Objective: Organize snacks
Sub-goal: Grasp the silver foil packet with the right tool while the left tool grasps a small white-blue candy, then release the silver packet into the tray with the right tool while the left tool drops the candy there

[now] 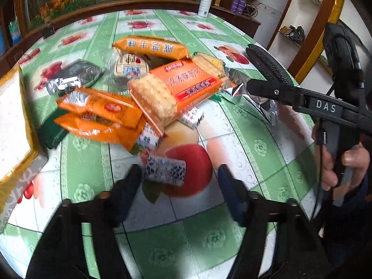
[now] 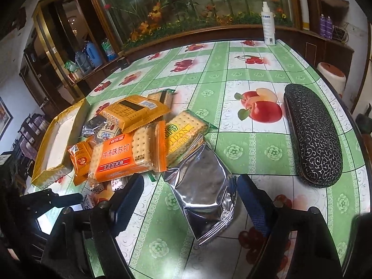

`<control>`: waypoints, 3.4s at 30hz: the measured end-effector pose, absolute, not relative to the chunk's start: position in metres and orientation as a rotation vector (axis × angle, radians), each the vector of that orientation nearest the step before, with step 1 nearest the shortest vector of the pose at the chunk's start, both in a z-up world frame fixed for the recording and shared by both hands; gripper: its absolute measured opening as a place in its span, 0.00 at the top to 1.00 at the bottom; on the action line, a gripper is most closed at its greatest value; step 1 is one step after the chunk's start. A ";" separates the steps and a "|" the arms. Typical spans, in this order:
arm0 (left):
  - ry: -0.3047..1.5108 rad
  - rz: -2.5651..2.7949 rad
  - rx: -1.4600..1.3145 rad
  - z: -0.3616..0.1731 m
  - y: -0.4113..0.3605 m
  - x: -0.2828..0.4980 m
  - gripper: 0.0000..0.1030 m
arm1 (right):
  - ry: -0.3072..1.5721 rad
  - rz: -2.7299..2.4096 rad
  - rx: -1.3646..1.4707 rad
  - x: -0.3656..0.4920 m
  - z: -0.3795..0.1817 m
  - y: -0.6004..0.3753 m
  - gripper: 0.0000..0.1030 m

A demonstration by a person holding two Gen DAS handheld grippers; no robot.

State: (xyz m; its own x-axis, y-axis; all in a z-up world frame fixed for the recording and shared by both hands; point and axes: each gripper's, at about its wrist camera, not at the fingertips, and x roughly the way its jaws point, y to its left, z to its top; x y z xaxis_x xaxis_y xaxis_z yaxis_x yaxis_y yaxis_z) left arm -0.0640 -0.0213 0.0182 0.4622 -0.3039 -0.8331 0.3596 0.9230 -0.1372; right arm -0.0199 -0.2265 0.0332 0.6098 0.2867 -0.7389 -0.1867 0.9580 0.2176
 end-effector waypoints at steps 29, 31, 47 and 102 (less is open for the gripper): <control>0.947 -0.423 -0.020 0.032 -0.003 -0.068 0.70 | 0.842 0.210 0.064 -0.023 0.028 -0.226 0.39; 0.939 -0.421 -0.027 0.035 -0.002 -0.068 0.70 | 0.817 0.221 0.096 -0.026 0.033 -0.230 0.39; 0.827 -0.349 -0.108 0.072 0.050 -0.072 0.70 | 0.548 0.366 0.231 -0.057 0.089 -0.230 0.40; 0.914 0.128 -0.289 0.031 0.277 0.037 0.70 | 1.135 0.712 0.091 0.169 0.019 0.201 0.37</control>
State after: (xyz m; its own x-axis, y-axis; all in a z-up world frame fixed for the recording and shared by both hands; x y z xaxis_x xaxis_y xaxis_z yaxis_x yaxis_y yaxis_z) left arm 0.0372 0.2771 0.0315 0.6063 -0.0133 -0.7951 -0.2306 0.9540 -0.1918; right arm 0.1691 0.2012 0.0189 0.2295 0.5609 -0.7954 -0.4718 0.7789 0.4132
